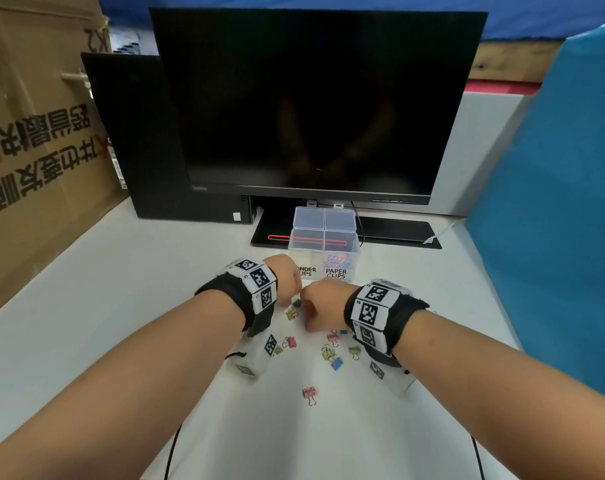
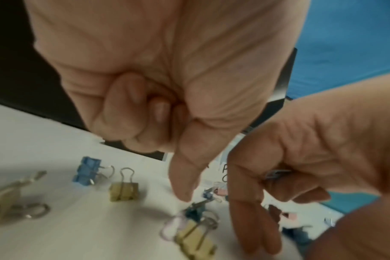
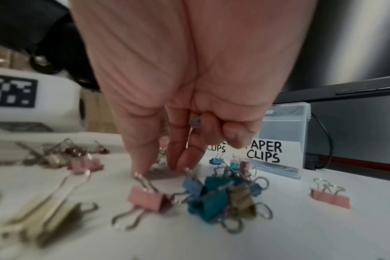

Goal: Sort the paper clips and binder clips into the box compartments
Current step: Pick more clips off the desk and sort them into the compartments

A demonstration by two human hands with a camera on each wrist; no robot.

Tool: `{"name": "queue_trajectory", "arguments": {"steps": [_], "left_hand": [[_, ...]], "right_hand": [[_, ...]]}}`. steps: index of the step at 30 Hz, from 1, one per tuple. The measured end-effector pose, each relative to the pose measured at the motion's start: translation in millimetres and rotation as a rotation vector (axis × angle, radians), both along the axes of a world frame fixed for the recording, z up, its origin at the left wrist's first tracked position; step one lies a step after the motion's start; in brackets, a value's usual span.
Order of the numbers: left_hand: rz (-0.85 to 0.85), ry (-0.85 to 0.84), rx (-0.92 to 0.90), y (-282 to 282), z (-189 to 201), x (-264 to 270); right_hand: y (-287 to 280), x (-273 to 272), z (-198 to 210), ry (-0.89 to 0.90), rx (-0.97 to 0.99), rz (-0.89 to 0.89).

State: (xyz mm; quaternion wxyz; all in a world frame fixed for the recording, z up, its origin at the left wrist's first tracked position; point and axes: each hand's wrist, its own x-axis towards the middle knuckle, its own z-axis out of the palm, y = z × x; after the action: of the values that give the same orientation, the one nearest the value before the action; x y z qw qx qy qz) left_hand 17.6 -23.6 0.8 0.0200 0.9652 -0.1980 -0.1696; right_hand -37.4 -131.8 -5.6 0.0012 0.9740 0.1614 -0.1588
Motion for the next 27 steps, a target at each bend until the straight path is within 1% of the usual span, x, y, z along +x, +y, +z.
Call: {"name": "queue_trajectory", "arguments": {"steps": [2, 8, 11, 12, 15, 16, 17, 19, 21, 23, 27], "left_hand": [[0.010, -0.003, -0.026, -1, -3, 0], [0.055, 0.000, 0.025, -9, -6, -2], [0.026, -0.001, 0.036, -8, -4, 0], [0.019, -0.005, 0.030, -7, -3, 0], [0.005, -0.009, 0.005, -1, -1, 0], [0.011, -0.006, 0.002, 0, -2, 0], [0.020, -0.006, 0.005, 0, -3, -1], [0.037, -0.004, 0.011, -2, -8, -1], [0.051, 0.009, 0.029, -4, -10, -1], [0.050, 0.018, 0.049, -6, -11, -1], [0.016, 0.041, 0.093, -8, -11, -1]], "right_hand": [[3, 0, -5, 0.007, -0.003, 0.022], [2, -3, -4, 0.041, -0.041, -0.011], [-9, -5, 5, 0.053, 0.010, -0.050], [-15, -5, 9, 0.050, 0.063, -0.083], [-41, -2, 23, 0.006, 0.318, -0.266], [-50, 0, 28, -0.008, 0.372, -0.324], [-59, 2, 32, -0.016, 0.395, -0.377], [-76, 5, 36, -0.002, 0.382, -0.490], [-89, 5, 37, 0.075, 0.460, -0.644], [-98, 2, 35, 0.168, 0.550, -0.754], [-99, -5, 26, 0.261, 0.593, -0.843]]}}
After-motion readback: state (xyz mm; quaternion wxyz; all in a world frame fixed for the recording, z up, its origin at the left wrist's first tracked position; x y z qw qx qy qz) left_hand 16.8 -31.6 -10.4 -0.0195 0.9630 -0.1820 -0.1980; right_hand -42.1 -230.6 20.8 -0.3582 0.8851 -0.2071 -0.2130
